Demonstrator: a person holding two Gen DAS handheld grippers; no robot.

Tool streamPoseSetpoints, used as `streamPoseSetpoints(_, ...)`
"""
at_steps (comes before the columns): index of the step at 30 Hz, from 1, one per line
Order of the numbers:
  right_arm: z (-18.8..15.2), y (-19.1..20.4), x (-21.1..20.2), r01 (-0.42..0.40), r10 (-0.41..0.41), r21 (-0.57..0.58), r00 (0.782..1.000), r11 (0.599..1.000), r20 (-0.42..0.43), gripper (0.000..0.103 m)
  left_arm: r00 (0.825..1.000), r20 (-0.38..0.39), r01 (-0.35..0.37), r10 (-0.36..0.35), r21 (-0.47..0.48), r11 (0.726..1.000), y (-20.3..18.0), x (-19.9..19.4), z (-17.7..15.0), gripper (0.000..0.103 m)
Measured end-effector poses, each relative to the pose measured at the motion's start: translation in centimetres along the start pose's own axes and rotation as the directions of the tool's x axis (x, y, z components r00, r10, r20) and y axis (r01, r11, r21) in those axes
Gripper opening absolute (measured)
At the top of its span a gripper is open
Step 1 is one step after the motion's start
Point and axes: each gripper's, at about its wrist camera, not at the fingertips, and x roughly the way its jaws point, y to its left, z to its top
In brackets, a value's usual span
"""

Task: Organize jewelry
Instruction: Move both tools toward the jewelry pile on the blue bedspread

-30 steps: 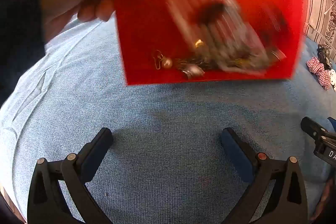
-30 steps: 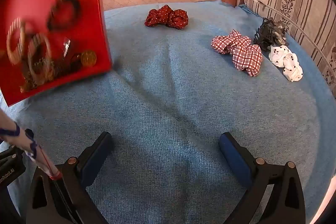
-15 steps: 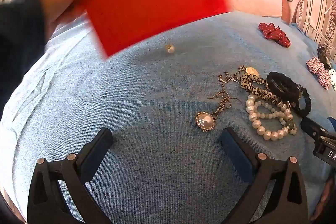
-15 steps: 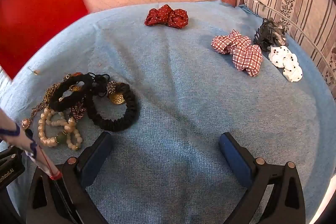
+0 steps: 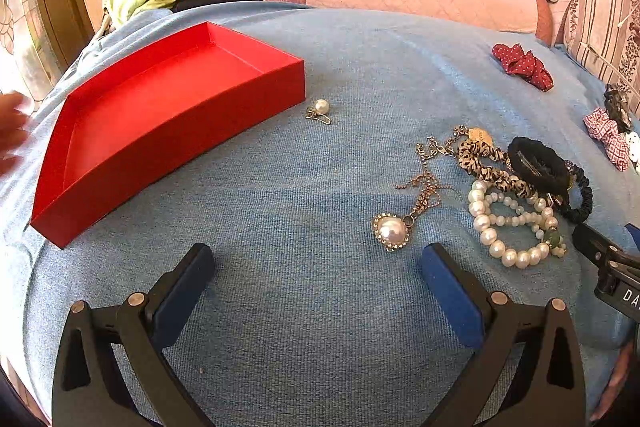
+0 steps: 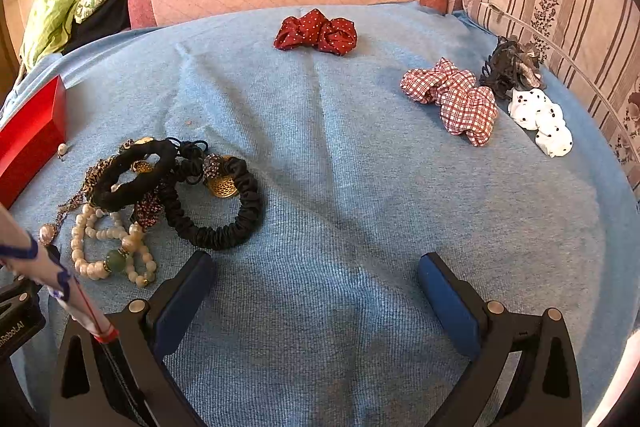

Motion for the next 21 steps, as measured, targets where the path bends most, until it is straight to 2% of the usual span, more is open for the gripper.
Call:
streamPoseSetpoints(17, 0.0, -0.1, 0.0, 0.002, -0.002, 0.007, 1.000, 1.000, 0.000, 0.103, 1.000, -0.009, 0.004, -0.004, -0.003, 1.000, 0.0, 0.0, 0.3, 0.103)
streamPoseSetpoints(19, -0.1, -0.1, -0.5, -0.010, 0.010, 0.012, 1.000, 1.000, 0.006, 0.103, 0.999, -0.029, 0.017, -0.017, 0.003, 1.000, 0.2, -0.2, 0.5, 0.103)
streamPoseSetpoints(21, -0.5, -0.4, -1.3, -0.026, 0.025, 0.031, 1.000, 0.999, 0.016, 0.103, 1.000, -0.010, 0.018, -0.018, 0.034, 0.999, 0.2, -1.3, 0.3, 0.103)
